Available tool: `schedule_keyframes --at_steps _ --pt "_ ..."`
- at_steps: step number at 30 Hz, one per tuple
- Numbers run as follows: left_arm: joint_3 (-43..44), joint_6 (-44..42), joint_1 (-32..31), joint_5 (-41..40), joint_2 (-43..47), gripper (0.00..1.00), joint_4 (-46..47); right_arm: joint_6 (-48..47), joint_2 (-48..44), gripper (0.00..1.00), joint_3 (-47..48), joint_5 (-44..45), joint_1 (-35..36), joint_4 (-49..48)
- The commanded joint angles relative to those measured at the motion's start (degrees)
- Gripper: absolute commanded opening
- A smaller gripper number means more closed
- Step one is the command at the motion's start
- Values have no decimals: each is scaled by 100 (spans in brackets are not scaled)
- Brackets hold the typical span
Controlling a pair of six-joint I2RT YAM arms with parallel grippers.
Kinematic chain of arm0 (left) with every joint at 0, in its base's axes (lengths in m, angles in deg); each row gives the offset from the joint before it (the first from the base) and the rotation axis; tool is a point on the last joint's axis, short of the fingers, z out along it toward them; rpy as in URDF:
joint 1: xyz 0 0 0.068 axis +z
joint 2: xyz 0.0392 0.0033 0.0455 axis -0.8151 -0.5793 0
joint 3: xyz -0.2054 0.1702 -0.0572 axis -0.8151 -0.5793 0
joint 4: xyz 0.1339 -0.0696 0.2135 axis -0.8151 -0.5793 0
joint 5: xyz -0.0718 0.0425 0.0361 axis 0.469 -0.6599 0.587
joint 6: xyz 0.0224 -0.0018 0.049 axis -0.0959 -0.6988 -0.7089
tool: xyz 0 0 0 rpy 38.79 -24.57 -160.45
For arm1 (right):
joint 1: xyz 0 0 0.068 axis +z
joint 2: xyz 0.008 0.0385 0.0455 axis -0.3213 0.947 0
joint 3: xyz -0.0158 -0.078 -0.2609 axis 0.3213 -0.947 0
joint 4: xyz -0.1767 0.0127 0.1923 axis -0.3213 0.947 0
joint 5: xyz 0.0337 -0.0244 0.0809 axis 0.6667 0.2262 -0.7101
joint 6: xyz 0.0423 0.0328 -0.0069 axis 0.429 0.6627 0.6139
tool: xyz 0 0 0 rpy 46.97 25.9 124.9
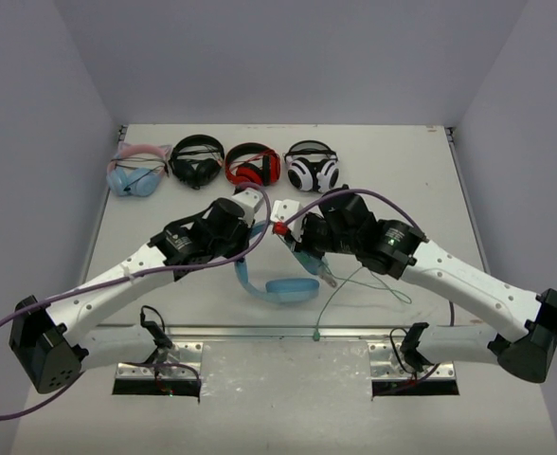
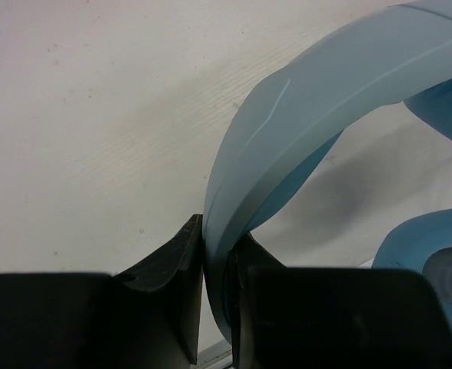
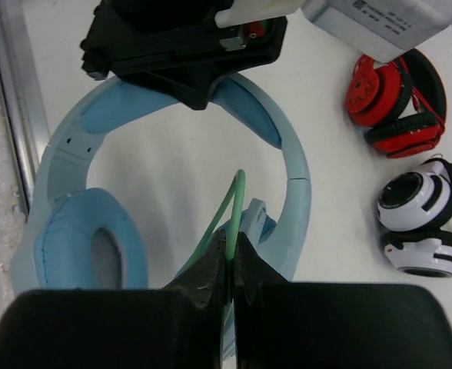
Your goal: Wrap the headphones
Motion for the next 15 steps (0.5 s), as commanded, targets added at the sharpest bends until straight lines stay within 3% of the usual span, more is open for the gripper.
schedule_keyframes --at_steps 1,15 --pt "58 54 -65 534 209 0 752 -544 61 1 521 744 38 -471" --pt "5 28 -241 481 314 1 814 -861 808 2 1339 1878 38 215"
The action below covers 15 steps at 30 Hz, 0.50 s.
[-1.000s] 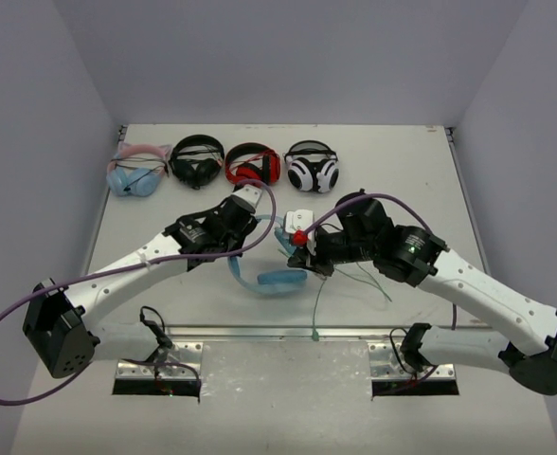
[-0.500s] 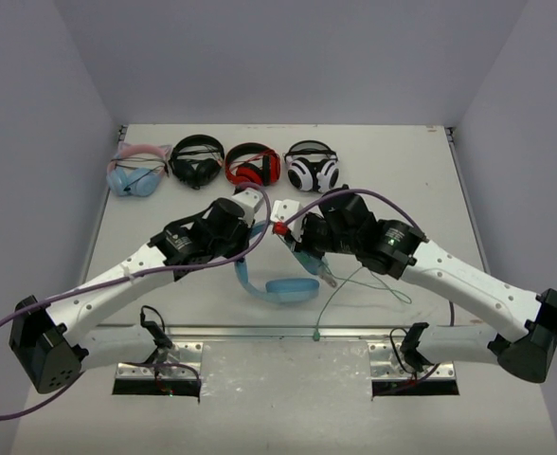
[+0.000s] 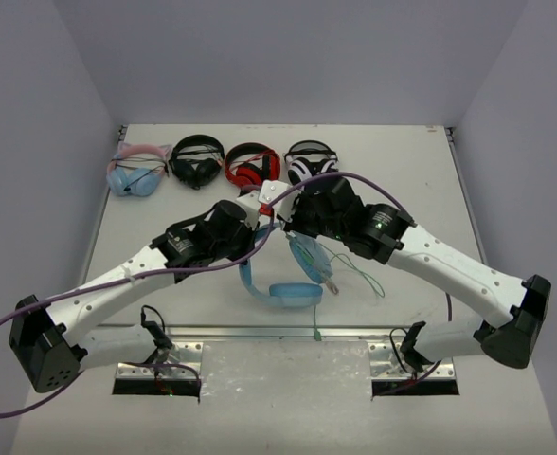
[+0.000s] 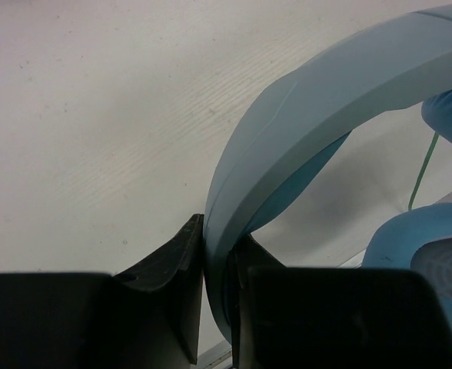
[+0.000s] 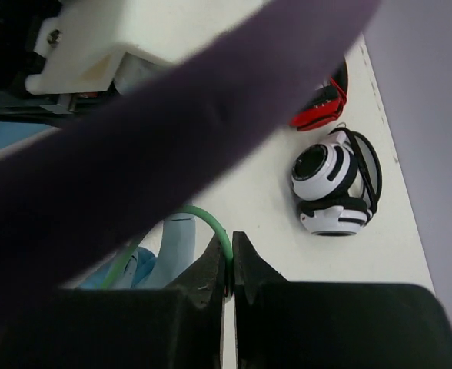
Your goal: Wrap the headphones
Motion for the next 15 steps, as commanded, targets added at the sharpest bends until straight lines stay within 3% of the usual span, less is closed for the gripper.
schedule_keyframes --at_steps 1,15 --pt "73 87 -112 188 266 1 565 -332 150 2 316 396 18 -91" --pt "91 289 -112 -725 380 0 424 397 494 2 449 -26 9 313"
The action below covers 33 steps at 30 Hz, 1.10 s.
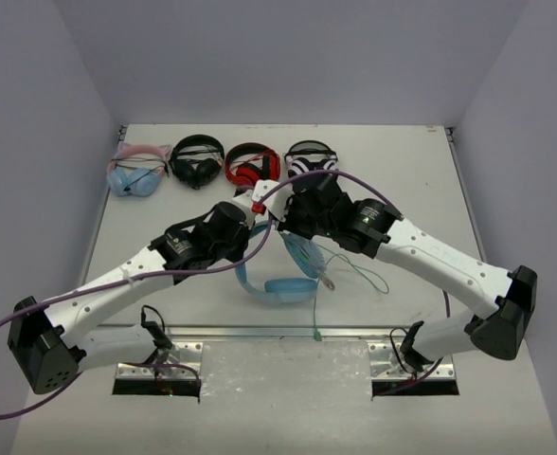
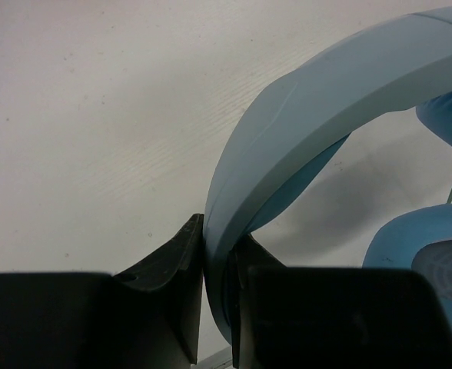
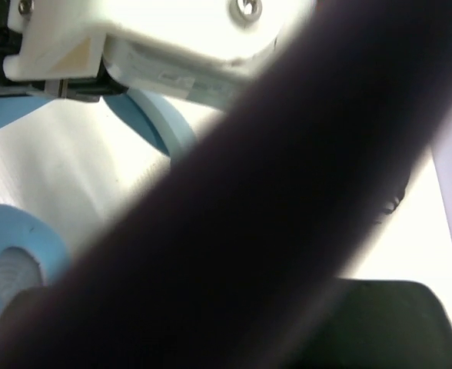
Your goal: Wrap the headphones
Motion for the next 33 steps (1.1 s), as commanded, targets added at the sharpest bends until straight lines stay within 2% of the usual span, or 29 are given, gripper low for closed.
schedule_keyframes --at_steps 1,4,7,12,16,20,22,26,33 --pt "115 302 -75 -208 389 0 507 196 -14 1 134 -133 9 -82" --pt "97 311 -75 -24 530 0 612 424 21 1 10 -20 27 -249" --pt "123 311 -75 56 565 0 639 714 293 1 307 130 27 -84" --pt "185 407 -75 -225 469 0 534 1154 680 1 652 394 114 146" --pt "273 504 -75 -410 389 0 455 1269 882 1 704 1200 229 146" --pt "343 574 -66 -708 424 0 402 1400 979 1 670 1633 247 128" --pt "361 645 -66 -936 433 0 340 1567 901 1 626 1599 255 102" --pt "422 698 -75 -1192 389 0 244 1849 847 1 722 915 273 285" --pt "475 750 -66 -1570 293 0 77 2358 1164 1 1494 1009 519 1041"
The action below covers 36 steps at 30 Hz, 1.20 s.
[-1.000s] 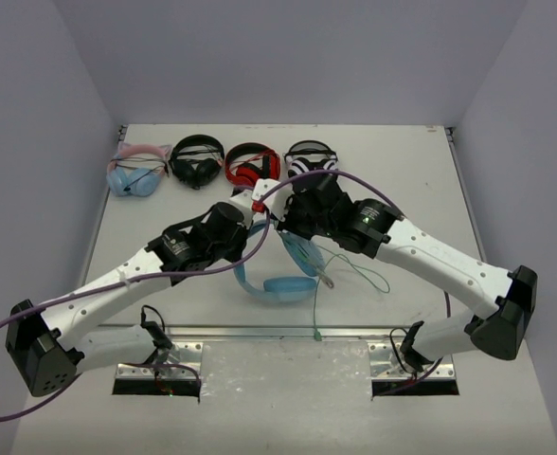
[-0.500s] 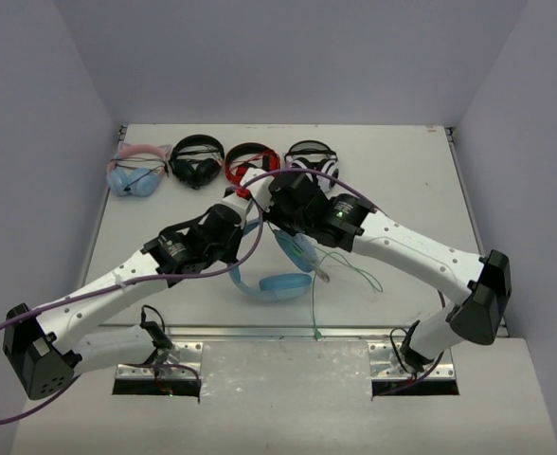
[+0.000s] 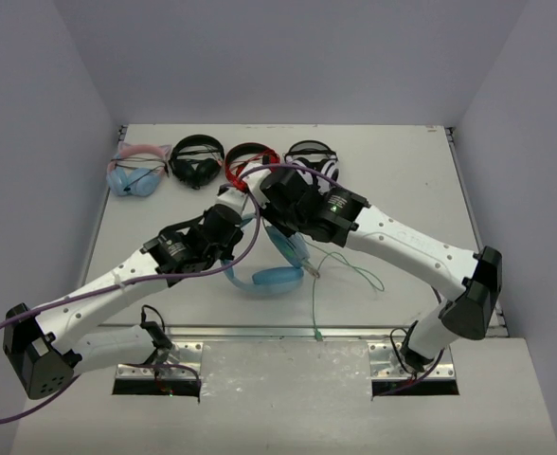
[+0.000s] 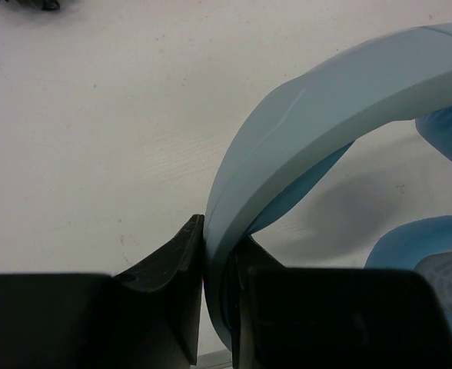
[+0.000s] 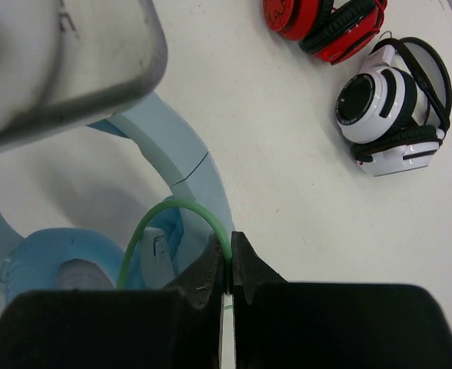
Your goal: Wrap the headphones
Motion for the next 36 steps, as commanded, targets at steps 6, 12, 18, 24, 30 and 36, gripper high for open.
schedule_keyframes --at_steps 6,12,18,24,30,36 --pt "462 361 -34 -408 4 1 568 545 676 1 1205 234 296 1428" --pt "462 361 -34 -382 39 0 559 862 1205 1 1664 1052 473 2090" --pt "356 300 -34 -153 285 0 708 1029 1547 1 1997 1456 464 2378" --pt "269 247 -34 22 469 0 814 1205 1820 3 2322 1422 464 2555" --pt "313 230 -34 14 461 0 814 1389 2207 2 2956 1071 464 2907" --pt "321 256 -34 -241 444 0 797 1451 2180 1 2710 710 499 2819"
